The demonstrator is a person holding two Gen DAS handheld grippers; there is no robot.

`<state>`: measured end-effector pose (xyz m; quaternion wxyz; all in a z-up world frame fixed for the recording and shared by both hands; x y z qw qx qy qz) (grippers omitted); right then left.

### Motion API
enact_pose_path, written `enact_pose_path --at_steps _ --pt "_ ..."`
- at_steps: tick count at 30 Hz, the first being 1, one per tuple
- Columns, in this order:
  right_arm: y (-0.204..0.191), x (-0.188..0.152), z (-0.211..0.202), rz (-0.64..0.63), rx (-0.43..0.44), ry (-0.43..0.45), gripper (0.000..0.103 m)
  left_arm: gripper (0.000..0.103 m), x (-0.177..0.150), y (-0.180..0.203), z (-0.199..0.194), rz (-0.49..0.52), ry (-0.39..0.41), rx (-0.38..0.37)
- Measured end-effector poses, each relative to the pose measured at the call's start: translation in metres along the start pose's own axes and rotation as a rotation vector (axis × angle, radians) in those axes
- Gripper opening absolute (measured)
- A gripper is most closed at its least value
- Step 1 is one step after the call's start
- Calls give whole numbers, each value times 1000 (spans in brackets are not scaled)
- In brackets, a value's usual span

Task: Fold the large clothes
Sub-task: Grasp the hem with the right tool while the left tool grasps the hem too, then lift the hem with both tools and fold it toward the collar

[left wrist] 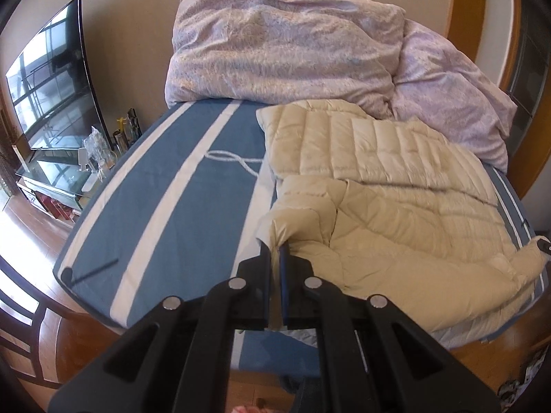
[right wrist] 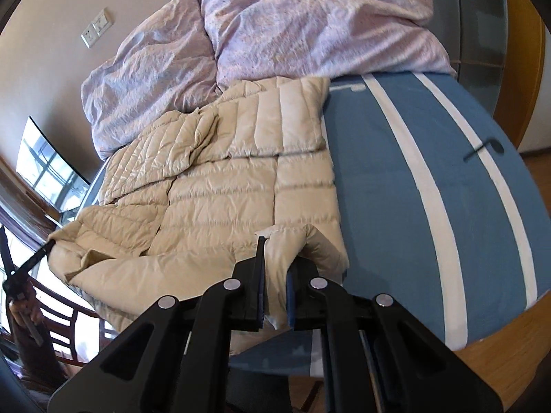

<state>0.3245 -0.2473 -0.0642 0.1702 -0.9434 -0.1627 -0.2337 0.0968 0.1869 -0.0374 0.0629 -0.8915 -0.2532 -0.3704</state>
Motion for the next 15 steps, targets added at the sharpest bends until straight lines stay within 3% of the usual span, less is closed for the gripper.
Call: enact_pose_path --at_steps 15 --pt "-14 58 52 -54 -39 -10 9 5 64 -5 46 -44 12 51"
Point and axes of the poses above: each gripper's, at about its wrist camera, not at the fingertips, and z roughly the way its jaws point, y to its right, x to its top, the point moved 7 cm from there along z, roughly the way its jaws point, and after that the axes turned 3 degrees about -x, right-handed, at the moved point
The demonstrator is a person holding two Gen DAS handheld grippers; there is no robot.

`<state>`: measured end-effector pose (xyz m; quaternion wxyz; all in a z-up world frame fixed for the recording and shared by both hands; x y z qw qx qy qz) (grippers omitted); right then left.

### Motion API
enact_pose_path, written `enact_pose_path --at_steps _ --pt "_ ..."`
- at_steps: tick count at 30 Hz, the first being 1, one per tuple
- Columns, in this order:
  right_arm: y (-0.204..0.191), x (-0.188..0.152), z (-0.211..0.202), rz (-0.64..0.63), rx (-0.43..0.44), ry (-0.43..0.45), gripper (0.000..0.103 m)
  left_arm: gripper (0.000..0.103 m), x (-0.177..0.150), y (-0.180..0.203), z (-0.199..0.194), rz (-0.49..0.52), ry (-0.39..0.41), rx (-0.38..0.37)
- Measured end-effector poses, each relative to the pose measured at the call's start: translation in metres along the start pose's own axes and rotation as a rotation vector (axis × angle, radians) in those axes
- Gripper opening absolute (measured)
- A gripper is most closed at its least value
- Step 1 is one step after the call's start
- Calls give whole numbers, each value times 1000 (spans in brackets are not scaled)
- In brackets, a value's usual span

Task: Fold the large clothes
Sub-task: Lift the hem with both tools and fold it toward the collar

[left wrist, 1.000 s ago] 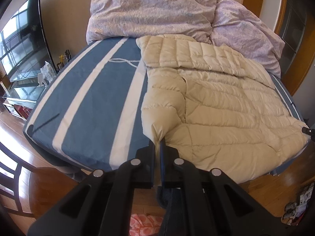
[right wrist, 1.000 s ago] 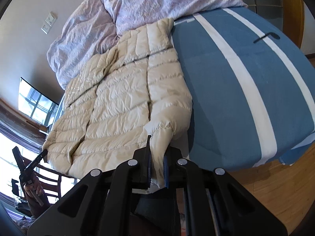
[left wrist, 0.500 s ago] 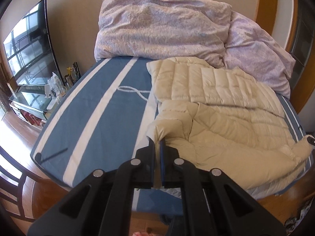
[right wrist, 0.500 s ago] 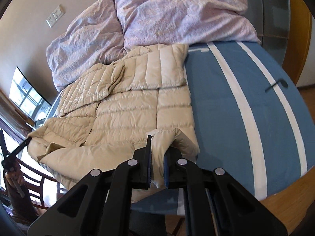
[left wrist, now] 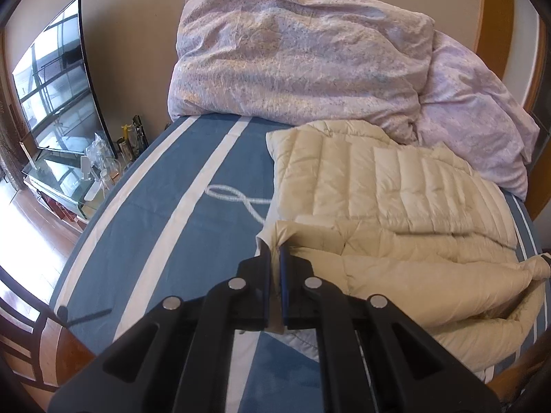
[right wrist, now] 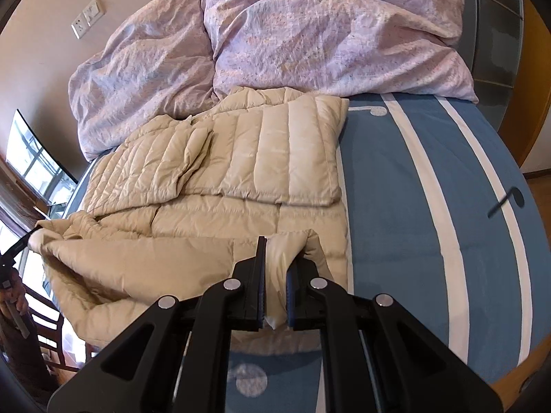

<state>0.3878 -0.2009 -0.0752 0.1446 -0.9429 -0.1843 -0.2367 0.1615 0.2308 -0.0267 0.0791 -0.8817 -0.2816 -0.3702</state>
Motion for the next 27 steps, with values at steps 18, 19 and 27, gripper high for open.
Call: enact_pose_path --at_steps 18,19,27 --pt "2 89 54 24 -52 114 9 6 90 18 71 -38 74 25" --pt "4 96 57 32 -52 125 9 6 94 20 75 -37 76 30" --pt "15 151 101 115 -69 188 10 10 130 30 134 -69 78 64"
Point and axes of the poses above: each gripper's, at about its wrist camera, not at the fingertips, and z roughly the way its jaws point, y to its right, x to its top, the point moved 7 cm from there along z, roughly the way its jaws point, and after that the axes turned 3 degrees about -x, right-handed, at the moved point
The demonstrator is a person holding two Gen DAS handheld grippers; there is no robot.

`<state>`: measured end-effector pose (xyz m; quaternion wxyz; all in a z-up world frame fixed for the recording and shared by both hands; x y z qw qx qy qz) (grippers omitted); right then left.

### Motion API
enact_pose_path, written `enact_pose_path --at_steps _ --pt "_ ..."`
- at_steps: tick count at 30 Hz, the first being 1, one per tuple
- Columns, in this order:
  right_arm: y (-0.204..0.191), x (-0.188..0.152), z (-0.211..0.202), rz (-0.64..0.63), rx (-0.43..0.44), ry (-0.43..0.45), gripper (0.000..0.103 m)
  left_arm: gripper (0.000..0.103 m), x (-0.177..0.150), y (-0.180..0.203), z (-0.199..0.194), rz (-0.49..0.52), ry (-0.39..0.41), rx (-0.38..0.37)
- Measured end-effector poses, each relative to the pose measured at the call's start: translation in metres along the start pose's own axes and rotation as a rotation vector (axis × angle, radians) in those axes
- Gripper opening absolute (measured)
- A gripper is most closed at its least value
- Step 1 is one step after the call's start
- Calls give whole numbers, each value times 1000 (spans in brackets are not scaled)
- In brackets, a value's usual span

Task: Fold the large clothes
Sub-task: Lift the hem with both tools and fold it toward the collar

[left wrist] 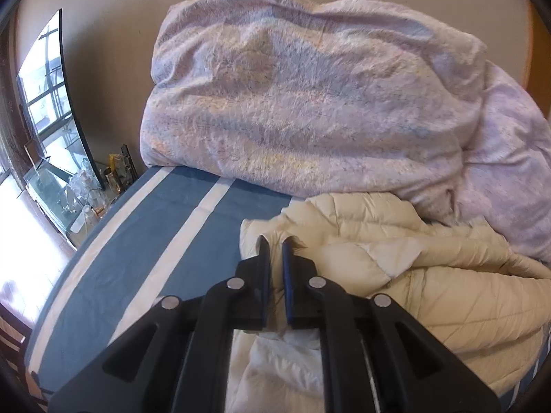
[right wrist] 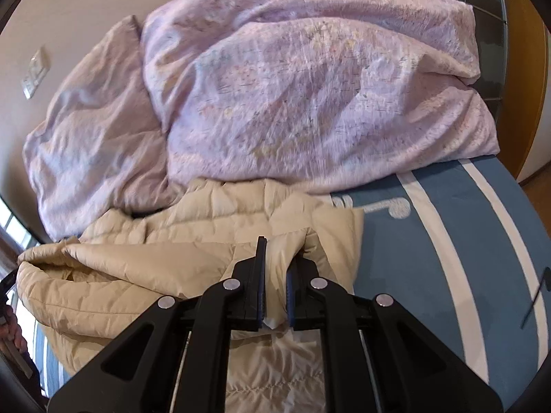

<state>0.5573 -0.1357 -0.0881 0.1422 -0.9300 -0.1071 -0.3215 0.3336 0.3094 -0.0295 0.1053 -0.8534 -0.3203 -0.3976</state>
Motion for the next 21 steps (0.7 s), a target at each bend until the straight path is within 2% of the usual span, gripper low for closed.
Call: enact_pose_path --at_steps 2,4,5,6,7,8,10,12,14,16,18,21 --pt "0 7 16 11 -21 10 10 11 4 1 16 -20 -9 3" --pt "1 12 24 23 -33 27 18 14 8 3 33 -46 -15 5" --pt "1 15 27 29 -36 31 31 26 9 3 38 -58 -12 10" --pt "1 18 28 43 -25 36 51 36 10 2 40 -70 -5 13" --pt "0 20 26 54 -9 46 67 55 13 2 38 -86 15 7" --pt "-1 22 20 63 6 71 70 63 15 2 34 -92 36 -3" --pt "-1 26 1 52 1 160 71 70 19 5 18 -59 92 -26" --pt "-2 23 -13 23 4 190 71 77 17 10 7 -15 114 -24" --pt "-5 17 -17 1 27 175 70 81 11 17 0 24 117 -41" --pt "-11 7 -14 -42 29 146 65 83 5 25 -1 56 115 -50" --pt "-18 -2 -2 -91 -4 108 60 83 -1 32 3 78 101 -47" --pt "-22 -8 17 -120 -54 62 59 83 -7 42 23 89 54 -29"
Point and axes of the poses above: each gripper's, at about its wrist camera, not at the fingertips, and z roughly the way its jaws point, y to its right, x to its top, the point moved 7 cm from there along z, roughly the way its jaws point, and after that the axes turned 3 degrees about -x, right-handed, at the moved point
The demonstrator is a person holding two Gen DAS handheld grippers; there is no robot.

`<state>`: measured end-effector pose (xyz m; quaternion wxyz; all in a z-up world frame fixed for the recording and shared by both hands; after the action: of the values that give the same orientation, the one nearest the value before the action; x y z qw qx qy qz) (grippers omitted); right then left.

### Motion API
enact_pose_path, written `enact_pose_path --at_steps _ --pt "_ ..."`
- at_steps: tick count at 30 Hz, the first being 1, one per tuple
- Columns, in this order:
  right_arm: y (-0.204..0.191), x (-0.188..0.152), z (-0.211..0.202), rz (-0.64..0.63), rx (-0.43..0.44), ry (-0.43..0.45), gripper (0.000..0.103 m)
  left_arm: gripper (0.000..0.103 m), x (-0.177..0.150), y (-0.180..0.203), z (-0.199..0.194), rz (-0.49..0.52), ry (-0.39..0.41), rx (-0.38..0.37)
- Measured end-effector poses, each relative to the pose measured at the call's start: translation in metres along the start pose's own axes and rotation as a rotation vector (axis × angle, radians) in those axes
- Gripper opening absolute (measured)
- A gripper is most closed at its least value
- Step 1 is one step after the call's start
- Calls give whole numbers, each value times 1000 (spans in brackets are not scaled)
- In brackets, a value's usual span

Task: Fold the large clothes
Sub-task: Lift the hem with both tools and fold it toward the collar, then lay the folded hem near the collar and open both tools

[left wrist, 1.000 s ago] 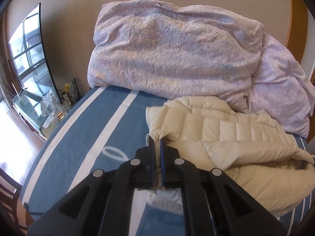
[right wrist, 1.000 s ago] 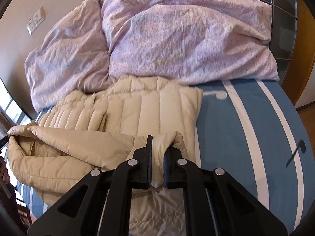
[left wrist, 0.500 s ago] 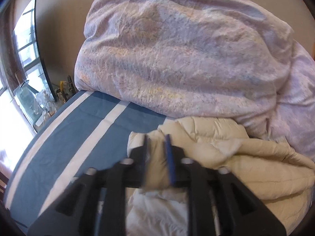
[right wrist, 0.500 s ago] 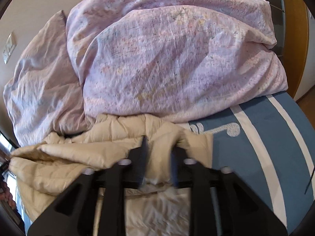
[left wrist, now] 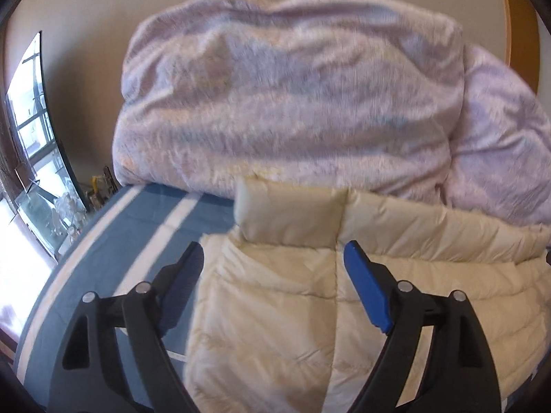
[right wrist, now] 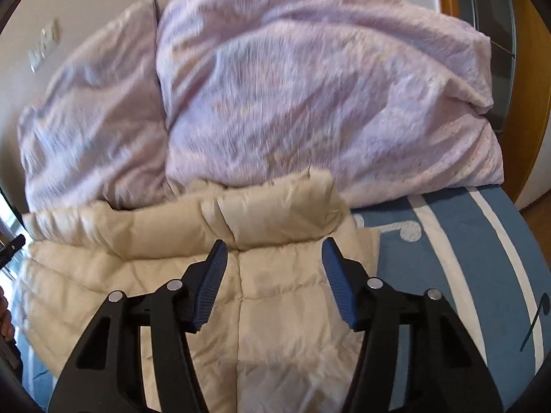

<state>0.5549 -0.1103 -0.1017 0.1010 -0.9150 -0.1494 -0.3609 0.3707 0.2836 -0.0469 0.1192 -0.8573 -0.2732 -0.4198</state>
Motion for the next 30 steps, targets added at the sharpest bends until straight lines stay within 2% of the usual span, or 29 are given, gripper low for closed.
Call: enact_pose_path --at_steps 5,9,15,30 --pt "5 -2 35 -13 -114 -43 59 83 -10 2 44 27 -68 108" --pt "9 -9 57 -8 -154 -61 59 85 -17 -7 72 -3 -114 151" --pt "7 -14 75 -19 -180 -76 61 91 -19 -8 90 0 -120 165" --pt "14 -22 91 -5 -184 -135 65 99 -26 -8 121 -21 -226 110"
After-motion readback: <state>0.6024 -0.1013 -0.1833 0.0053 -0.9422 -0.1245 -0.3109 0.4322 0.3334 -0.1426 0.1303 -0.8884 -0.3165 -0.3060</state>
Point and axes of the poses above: each gripper's, at about its wrist camera, not at the fingertips, and z roughly the way its jaws point, y to its right, x to its top, the point moved 7 cm from there along z, roughly the way its jaws point, and after that the axes turned 3 degrees about -x, right-handed, at the moved point
